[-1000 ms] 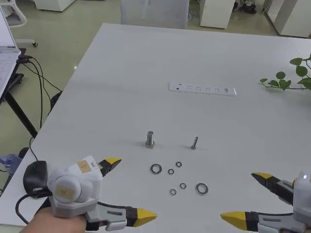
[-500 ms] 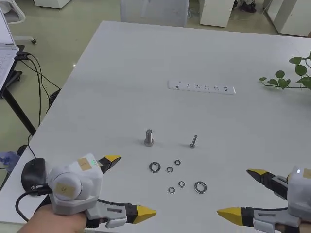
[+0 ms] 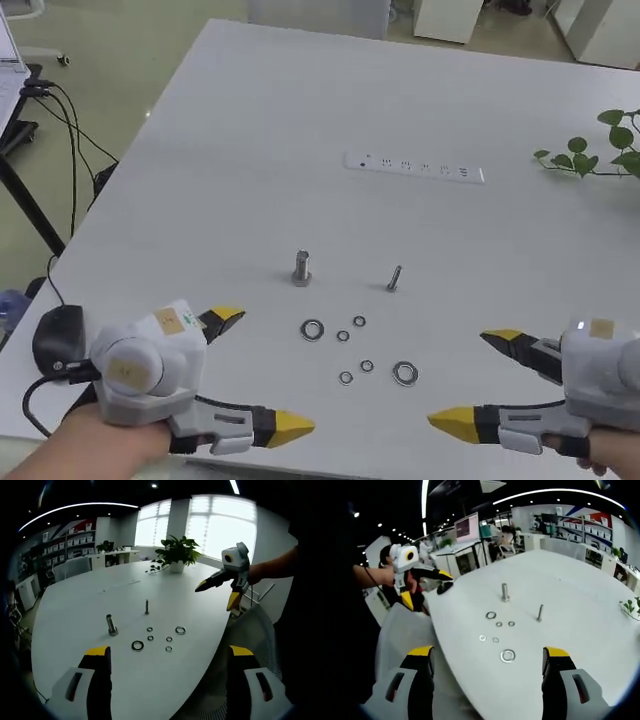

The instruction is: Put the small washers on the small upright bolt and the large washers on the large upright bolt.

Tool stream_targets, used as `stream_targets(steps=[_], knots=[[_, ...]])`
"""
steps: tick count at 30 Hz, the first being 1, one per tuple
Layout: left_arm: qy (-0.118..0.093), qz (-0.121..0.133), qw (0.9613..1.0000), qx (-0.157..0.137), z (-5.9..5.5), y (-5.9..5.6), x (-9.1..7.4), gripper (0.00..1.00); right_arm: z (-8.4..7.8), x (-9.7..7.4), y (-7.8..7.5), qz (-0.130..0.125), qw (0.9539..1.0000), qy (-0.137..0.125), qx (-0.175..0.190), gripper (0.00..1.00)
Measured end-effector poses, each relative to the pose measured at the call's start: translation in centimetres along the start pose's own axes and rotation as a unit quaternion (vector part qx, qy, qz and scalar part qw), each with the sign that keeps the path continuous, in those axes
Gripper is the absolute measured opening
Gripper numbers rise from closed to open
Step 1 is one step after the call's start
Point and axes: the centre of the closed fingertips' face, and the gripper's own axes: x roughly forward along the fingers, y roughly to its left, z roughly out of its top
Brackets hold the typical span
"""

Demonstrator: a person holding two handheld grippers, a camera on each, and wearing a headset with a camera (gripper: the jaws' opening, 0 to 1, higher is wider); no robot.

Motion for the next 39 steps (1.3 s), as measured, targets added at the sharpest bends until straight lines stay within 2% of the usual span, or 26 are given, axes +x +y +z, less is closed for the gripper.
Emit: stream_targets(steps=[2,5,8,10,14,21,25,30,31,33,36,39], knots=[[0.003,-0.003,1.0000,-0.004,-0.2,-0.1,0.0,0.98,0.2,0.1,0.0,0.001,1.0000,0.000,0.000,0.90],[0.008,0.006,0.9998,0.014,-0.3,0.3,0.0,0.99,0.4,0.7,-0.2,-0.003,0.9999,0.011,-0.009,0.88],[0.007,0.000,1.0000,0.004,-0.5,0.5,-0.3,0.95,0.7,1.2,-0.1,0.002,0.9996,0.020,-0.018,0.87],[0.007,0.001,1.0000,0.001,-0.6,0.4,-0.4,0.95,0.7,1.7,-0.3,0.005,0.9989,0.037,-0.029,0.85],[0.008,-0.003,1.0000,0.004,-1.0,-0.1,-0.4,0.95,0.7,2.6,-0.5,0.008,0.9978,0.054,-0.038,0.82],[0.016,-0.009,0.9998,-0.003,-1.7,-1.0,-0.3,0.95,-0.1,4.0,-1.2,0.013,0.9935,0.094,-0.063,0.77],[0.017,-0.009,0.9998,-0.006,-2.0,-1.1,-0.3,0.95,-0.9,4.6,-1.8,0.018,0.9884,0.124,-0.086,0.73],[0.018,-0.007,0.9998,-0.004,-2.2,-1.1,-0.4,0.94,-2.0,5.0,-2.3,0.026,0.9766,0.169,-0.130,0.69],[0.018,-0.007,0.9998,-0.004,-2.2,-1.0,-0.4,0.94,-2.0,5.2,-2.4,0.027,0.9768,0.169,-0.130,0.68],[0.017,-0.004,0.9998,-0.003,-2.2,-0.9,-0.4,0.95,-2.3,5.3,-2.7,0.028,0.9719,0.183,-0.146,0.67],[0.013,0.005,0.9999,-0.005,-2.0,-0.5,-0.5,0.96,-2.5,5.6,-2.7,0.039,0.9699,0.189,-0.148,0.64],[0.013,0.007,0.9999,-0.004,-1.9,-0.3,-0.5,0.95,-3.3,5.9,-3.2,0.044,0.9628,0.208,-0.167,0.63]])
